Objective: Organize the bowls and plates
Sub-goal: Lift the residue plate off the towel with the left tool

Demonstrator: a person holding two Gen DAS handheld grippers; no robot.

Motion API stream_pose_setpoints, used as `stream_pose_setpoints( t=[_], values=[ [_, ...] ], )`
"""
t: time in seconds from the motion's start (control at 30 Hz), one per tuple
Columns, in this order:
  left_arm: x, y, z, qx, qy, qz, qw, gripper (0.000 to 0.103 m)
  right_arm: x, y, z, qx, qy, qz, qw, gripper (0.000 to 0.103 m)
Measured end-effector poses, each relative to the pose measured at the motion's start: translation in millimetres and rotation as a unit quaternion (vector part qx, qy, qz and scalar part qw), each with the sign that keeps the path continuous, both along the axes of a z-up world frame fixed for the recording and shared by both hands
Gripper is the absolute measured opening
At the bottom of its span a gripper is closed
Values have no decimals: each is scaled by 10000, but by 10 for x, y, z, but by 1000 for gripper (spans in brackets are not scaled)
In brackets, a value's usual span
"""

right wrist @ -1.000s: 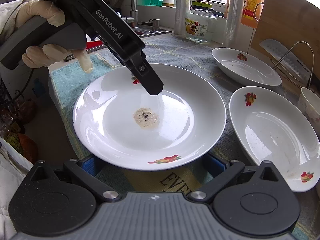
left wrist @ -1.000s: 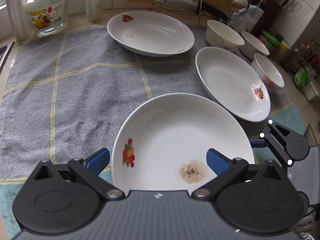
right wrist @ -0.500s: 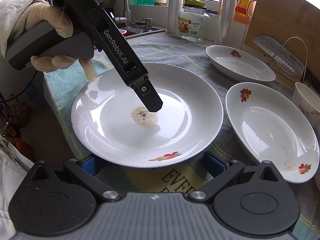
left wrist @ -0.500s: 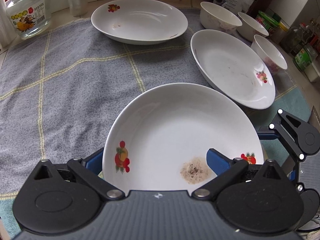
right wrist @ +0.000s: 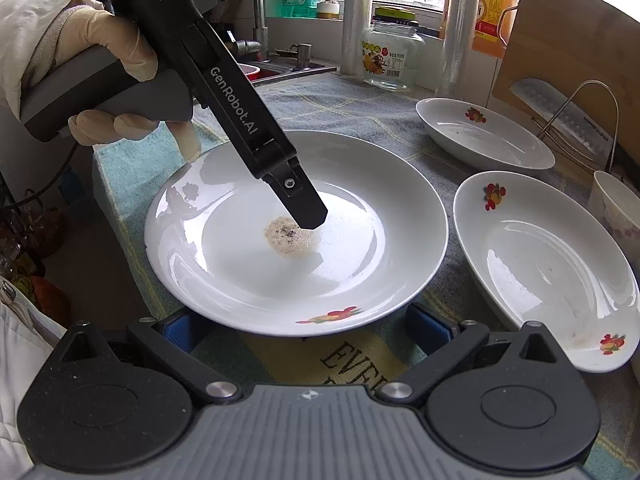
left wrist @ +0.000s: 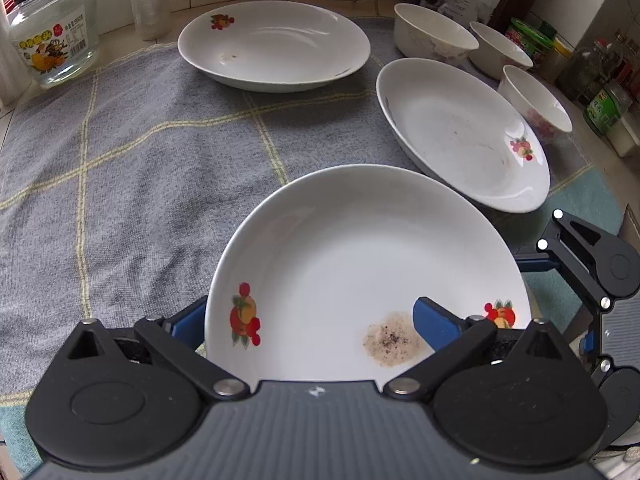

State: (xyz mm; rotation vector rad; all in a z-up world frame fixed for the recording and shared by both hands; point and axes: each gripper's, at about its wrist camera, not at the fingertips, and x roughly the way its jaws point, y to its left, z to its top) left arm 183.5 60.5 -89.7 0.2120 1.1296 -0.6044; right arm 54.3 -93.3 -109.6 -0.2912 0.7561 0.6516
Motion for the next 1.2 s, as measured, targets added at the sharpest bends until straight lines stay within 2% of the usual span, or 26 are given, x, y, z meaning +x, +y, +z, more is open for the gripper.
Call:
stream_pose_setpoints(
  t=[0.1,0.4,0.67,1.2],
  values=[
    [-36,-36,-8,120,-70,-252,9996,102,-2,-5,-10,35,-42,9,10000,103],
    [64,5,49,67,100,-532,9985,92,4,-3,-6,26,-52,20,10000,103],
    [164,37,72,57,320,-844,9959,89,-4,24,14,-69,-102,65,9999,103],
    [397,145,108,-394,947,-1239,9870,88,48,32,26,-86,-89,325,9994,103]
  ],
)
